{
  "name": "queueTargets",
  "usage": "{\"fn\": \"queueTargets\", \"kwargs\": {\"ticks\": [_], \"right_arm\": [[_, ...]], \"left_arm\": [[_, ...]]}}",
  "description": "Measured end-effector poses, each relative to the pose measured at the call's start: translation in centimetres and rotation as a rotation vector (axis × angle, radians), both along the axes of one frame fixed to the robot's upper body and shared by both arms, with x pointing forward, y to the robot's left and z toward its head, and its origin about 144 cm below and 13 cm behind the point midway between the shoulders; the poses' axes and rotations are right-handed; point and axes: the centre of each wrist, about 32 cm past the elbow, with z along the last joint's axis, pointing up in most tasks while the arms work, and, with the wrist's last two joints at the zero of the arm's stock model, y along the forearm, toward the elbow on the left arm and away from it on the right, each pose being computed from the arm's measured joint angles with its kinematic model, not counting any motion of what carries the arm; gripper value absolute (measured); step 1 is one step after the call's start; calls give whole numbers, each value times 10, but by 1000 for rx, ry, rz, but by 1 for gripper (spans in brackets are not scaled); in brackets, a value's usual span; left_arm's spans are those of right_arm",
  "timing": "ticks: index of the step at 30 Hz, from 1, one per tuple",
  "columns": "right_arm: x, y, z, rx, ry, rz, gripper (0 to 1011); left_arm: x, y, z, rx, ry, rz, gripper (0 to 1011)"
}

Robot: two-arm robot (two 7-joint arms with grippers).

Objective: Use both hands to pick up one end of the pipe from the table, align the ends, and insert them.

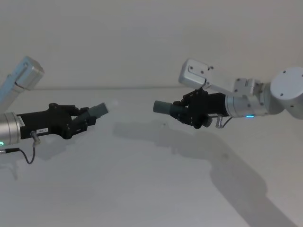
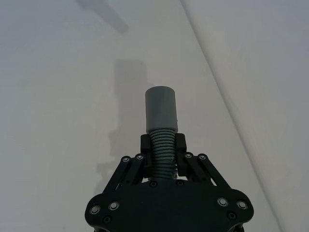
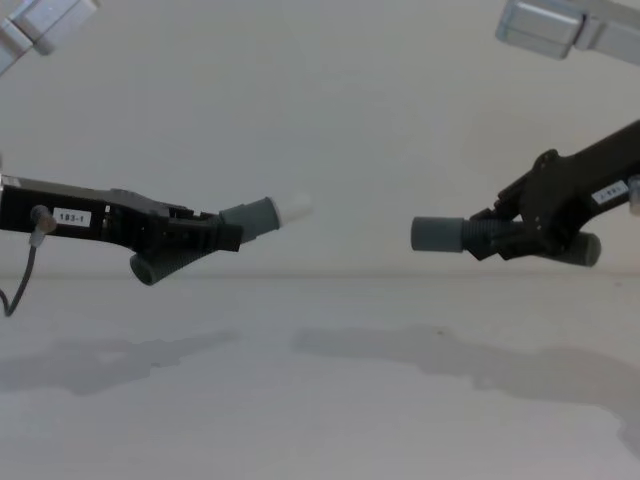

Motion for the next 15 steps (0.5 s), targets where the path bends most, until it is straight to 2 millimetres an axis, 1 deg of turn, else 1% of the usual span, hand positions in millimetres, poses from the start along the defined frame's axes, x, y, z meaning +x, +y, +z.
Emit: {"fn": "queueTargets", "kwargs": {"ticks": [15], "right_arm": [[0,10,15,-3,-13,74,256]], "left_arm": [[0,0,0,0,0,0,331]]}}
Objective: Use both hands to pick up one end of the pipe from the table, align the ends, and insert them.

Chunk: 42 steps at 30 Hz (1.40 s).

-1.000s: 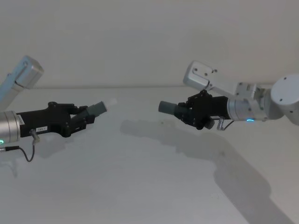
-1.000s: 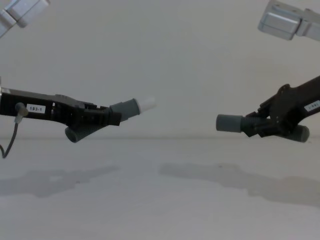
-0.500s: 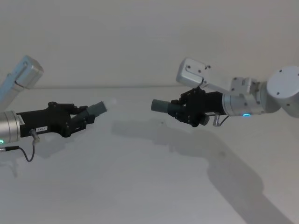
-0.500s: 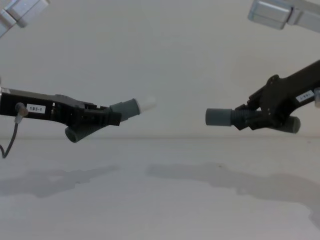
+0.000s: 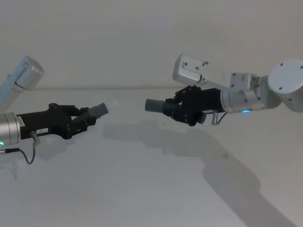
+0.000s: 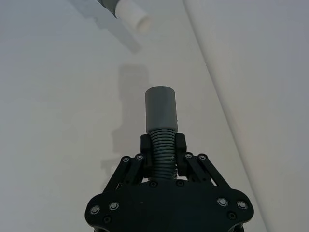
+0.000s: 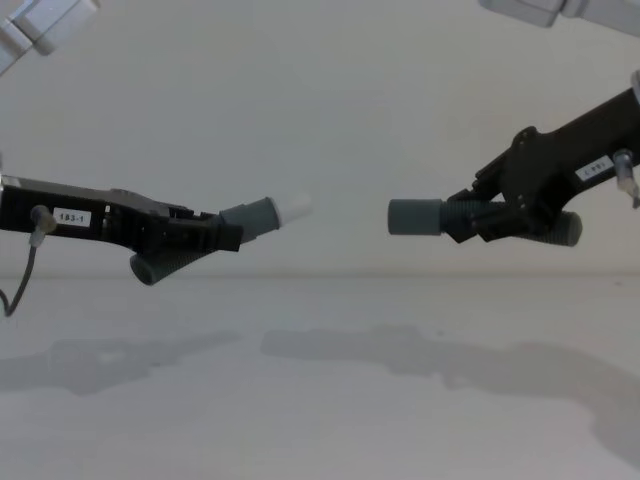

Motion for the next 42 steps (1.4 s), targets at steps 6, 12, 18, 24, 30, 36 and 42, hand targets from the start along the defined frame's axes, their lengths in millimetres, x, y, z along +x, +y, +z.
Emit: {"fn": "queueTargets", "kwargs": {"ticks": [6,12,18,24,30,36,42], "right_arm": [[3,4,1,-5,0,23,255],[8,7,2,-9,-1,40,255],[12,11,4,-13,-1,60,255],[16,15,7,-15,-5,81,256],[19,19,10,-16,-2,99,255],[22,24,12,-19,2,117,255],[25,28,13,-23,3,136,255]], "left_arm": [[0,0,0,0,0,0,331],[0,0,0,0,0,0,331],[0,0,0,0,0,0,331],[0,0,0,0,0,0,331],[0,0,0,0,0,0,331],[0,0,0,0,0,0,331],[0,0,0,0,0,0,331]]}}
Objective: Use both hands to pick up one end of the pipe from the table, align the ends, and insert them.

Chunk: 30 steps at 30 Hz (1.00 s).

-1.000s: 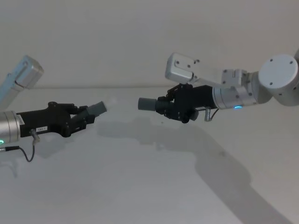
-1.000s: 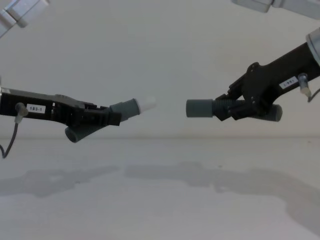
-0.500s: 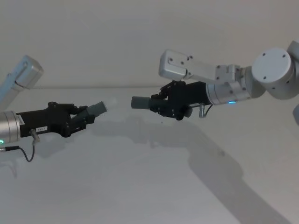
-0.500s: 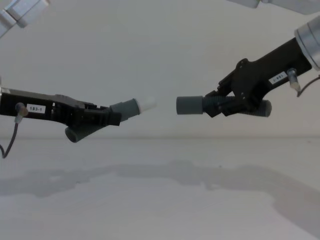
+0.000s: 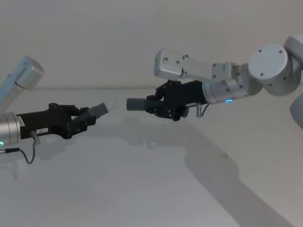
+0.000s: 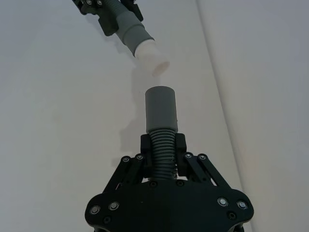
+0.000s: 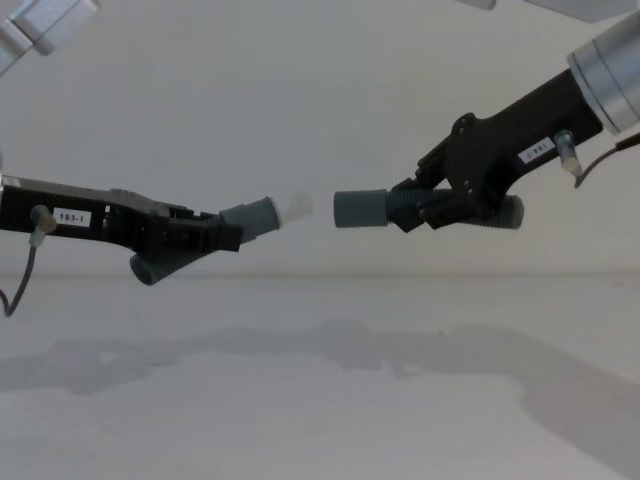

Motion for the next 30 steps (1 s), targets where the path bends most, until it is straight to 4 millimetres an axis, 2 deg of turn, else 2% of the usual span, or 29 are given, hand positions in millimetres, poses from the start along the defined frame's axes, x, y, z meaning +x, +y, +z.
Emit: {"fn": "queueTargets", "kwargs": {"ticks": [30], "right_arm": [[10,11,7,-21,-12,49,255]], "left_arm": [[0,0,0,0,0,0,331]]}}
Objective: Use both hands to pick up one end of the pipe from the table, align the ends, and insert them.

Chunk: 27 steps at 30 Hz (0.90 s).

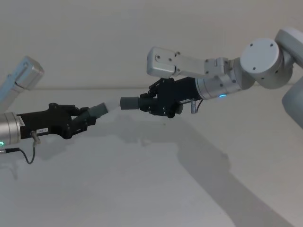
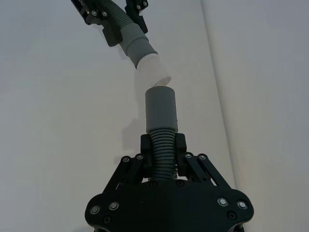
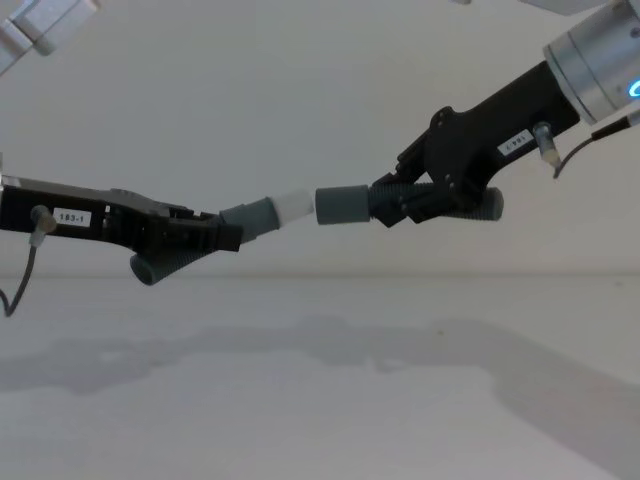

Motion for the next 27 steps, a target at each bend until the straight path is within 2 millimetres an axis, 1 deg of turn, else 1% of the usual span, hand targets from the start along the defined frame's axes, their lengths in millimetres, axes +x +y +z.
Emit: {"fn": "queueTargets", "kwargs": {"ticks": [27], "right_arm": [[3,6,5,-16,-11,22,256]], "left_arm": [[0,0,0,0,0,0,331]]}}
